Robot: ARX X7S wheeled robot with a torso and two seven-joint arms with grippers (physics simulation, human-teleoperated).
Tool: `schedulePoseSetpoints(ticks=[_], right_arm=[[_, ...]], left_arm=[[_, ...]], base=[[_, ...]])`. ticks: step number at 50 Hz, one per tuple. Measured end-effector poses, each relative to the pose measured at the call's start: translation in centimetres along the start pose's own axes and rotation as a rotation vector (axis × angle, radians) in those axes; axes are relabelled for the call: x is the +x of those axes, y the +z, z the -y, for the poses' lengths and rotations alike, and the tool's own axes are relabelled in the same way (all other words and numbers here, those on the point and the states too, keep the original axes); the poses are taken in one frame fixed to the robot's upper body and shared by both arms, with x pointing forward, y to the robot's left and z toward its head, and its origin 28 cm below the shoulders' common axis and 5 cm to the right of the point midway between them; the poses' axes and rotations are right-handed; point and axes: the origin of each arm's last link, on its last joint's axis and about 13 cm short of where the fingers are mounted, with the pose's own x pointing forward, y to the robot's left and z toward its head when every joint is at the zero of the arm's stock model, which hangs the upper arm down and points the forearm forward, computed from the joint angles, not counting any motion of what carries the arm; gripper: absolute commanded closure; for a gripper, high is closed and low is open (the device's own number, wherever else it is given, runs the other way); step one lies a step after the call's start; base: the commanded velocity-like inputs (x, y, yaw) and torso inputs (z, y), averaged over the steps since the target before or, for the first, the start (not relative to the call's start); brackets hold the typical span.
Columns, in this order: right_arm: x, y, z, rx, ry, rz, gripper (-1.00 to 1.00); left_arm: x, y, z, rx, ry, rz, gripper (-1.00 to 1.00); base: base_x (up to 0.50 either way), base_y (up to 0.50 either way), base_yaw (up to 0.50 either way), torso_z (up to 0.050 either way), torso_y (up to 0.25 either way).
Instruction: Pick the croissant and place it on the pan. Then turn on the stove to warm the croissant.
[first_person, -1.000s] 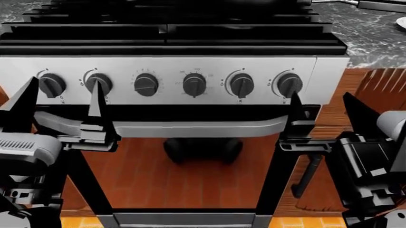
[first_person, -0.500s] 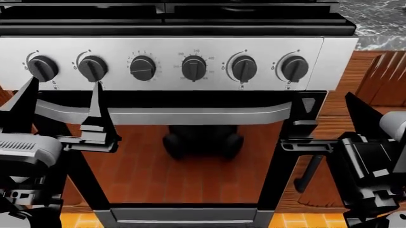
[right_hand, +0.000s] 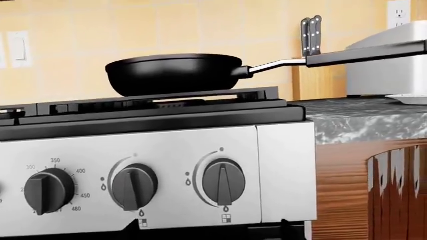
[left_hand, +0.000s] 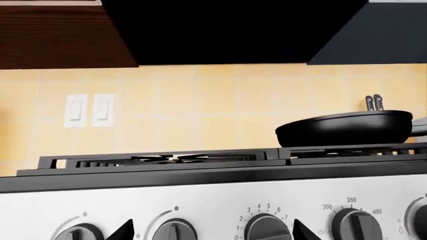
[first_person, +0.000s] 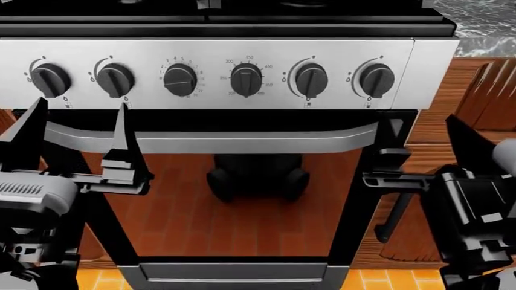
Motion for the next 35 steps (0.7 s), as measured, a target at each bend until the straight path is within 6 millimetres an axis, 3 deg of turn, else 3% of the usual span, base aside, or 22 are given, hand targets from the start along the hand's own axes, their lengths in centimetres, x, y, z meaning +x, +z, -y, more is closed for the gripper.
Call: schedulePoseSetpoints(ticks=[35], right_arm=[[3.1,-0.2,-0.5,-0.025,0.002,0.012,-1.00]], left_arm=[[0.1,-0.2,-0.1,-0.012,0.005,0.017,-1.00]], base=[[0.00,0.00,0.00,0.000,0.000]])
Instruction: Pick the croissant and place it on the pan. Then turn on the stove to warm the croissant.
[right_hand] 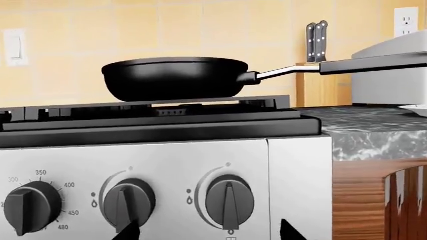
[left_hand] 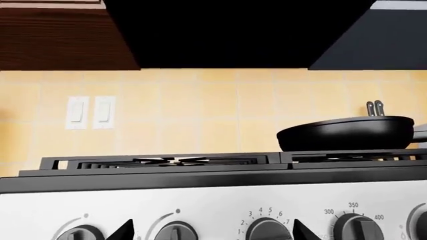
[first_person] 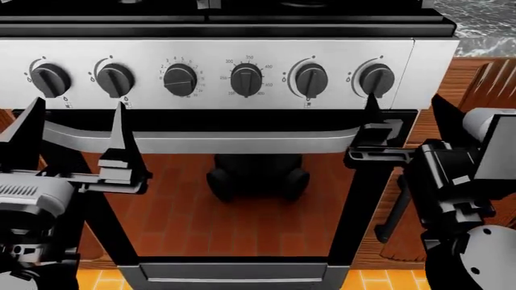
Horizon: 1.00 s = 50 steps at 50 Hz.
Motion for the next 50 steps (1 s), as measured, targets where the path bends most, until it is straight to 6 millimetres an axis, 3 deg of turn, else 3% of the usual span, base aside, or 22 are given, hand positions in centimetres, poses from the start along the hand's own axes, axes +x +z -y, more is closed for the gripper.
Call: schedulePoseSetpoints(ticks=[24,50], right_arm=[[2.4,-1.0,-0.4,-0.020,-0.039,-0.036,-1.00],[3.5,-1.2,-1.0,-0.132,-0.035,-0.014,-1.00]], left_arm=[[0.2,-0.6,-0.3,-0.016,0.016,-0.017,-1.00],[0.1,-1.0,-0.5,-0.025,0.026,-0.027,-1.00]], base=[[0.00,0.00,0.00,0.000,0.000],[0.00,0.00,0.00,0.000,0.000]])
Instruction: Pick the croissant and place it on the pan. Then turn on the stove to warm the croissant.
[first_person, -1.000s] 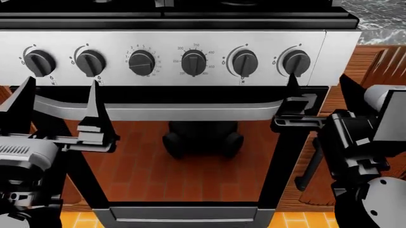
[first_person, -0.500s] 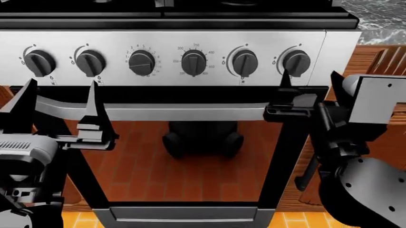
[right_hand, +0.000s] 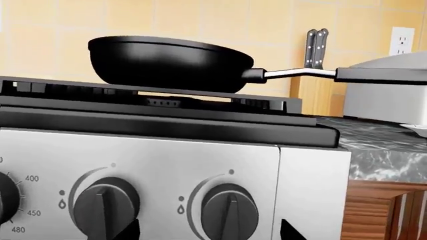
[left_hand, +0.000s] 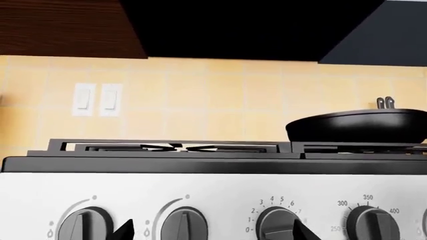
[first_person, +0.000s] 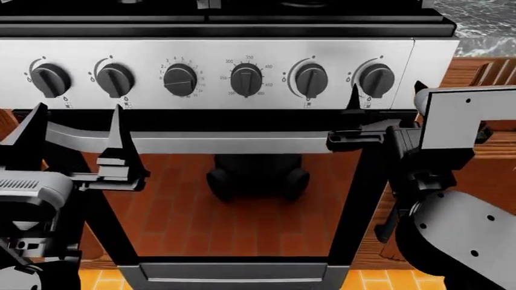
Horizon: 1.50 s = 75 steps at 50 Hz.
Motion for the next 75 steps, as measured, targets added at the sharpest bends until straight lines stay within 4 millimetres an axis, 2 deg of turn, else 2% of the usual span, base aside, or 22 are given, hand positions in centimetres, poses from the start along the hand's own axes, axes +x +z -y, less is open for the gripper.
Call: schedulePoseSetpoints(ticks=[24,75], right_arm=[[0.6,-0.4,0.1,-0.026,-0.041,-0.009,-1.00],[3.4,-2.2,0.0,-0.007,-0.049,-0.072,-1.00]], left_arm=[[-0.1,0.0,-0.1,-0.006,0.004,0.000,-1.00],[0.0,-0.3,-0.2,-0.007,0.013,-0.007,-1.00]], base=[[0.00,0.00,0.00,0.000,0.000],[0.00,0.00,0.00,0.000,0.000]])
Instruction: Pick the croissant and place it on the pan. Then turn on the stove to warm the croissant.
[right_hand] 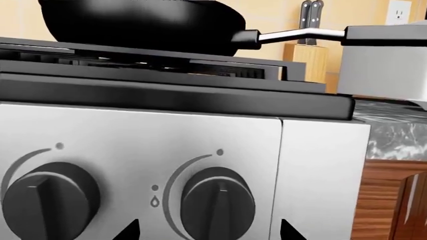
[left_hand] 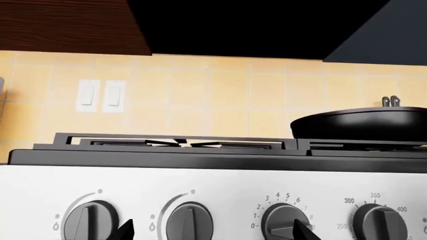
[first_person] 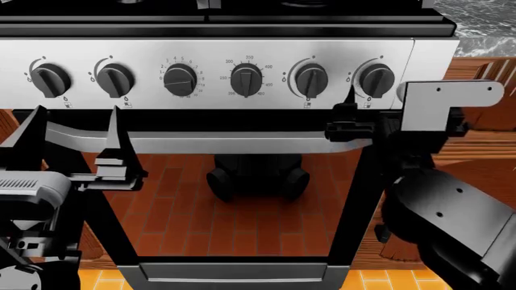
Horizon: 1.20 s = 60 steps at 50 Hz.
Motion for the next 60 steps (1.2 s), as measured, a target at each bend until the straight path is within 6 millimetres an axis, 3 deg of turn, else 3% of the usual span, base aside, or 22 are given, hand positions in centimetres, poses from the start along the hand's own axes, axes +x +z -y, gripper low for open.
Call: schedulePoseSetpoints(ticks=[60], right_arm=[[1.2,-1.0,0.0,-0.030,-0.024,-0.021,-1.00]], left_arm=[[-0.1,-0.2,-0.1,-0.002,0.005,-0.004,-1.00]], base=[[0.00,0.00,0.00,0.000,0.000]])
